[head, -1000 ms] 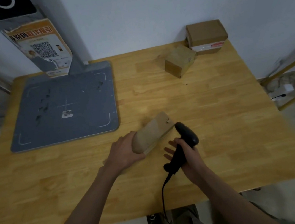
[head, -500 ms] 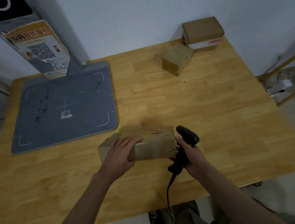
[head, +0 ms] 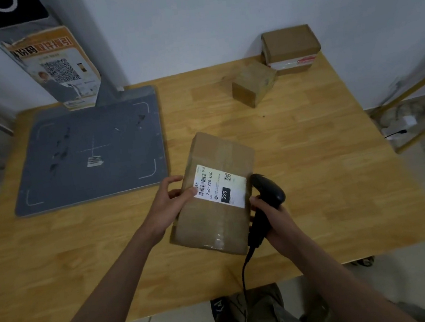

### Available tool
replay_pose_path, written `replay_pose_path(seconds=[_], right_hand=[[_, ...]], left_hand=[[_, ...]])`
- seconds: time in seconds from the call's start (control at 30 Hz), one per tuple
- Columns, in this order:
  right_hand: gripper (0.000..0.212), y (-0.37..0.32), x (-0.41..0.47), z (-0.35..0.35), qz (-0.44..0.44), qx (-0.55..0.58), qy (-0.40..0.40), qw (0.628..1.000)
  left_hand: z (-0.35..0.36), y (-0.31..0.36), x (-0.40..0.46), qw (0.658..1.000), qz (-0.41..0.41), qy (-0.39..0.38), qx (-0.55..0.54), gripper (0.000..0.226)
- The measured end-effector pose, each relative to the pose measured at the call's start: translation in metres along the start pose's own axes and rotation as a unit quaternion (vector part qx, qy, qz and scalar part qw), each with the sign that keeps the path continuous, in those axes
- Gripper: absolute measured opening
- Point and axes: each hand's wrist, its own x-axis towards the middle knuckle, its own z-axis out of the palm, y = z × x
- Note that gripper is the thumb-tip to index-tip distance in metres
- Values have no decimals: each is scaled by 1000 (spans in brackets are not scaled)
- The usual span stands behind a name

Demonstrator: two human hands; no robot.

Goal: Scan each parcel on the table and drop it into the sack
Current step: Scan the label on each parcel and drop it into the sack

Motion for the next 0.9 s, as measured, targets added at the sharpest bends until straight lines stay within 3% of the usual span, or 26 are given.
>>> replay_pose_path(seconds=[0.13, 0.3, 0.43, 0.53, 0.7, 0.9], right_hand=[[17, 7, -5, -11, 4, -4, -10, 1000], [24, 18, -2, -23, 21, -26, 44, 998], [13, 22, 1, -28, 32, -46, 50, 997], [5, 13, 2, -25, -15, -152, 85, 985], [6, -20, -3, -19, -89, -365, 43, 926], [39, -46, -14, -16, -159, -580, -65, 796]], left_hand=[[12, -14, 1, 998, -47, -22, 22, 48], [17, -33, 3, 972, -86, -126, 177, 80], [17, -34, -1, 967, -59, -124, 215, 82], [13, -34, 2, 961, -18, -106, 255, 80], [8, -26, 7, 947, 20, -104, 303, 74], [5, -28, 11, 940, 12, -100, 326, 76]])
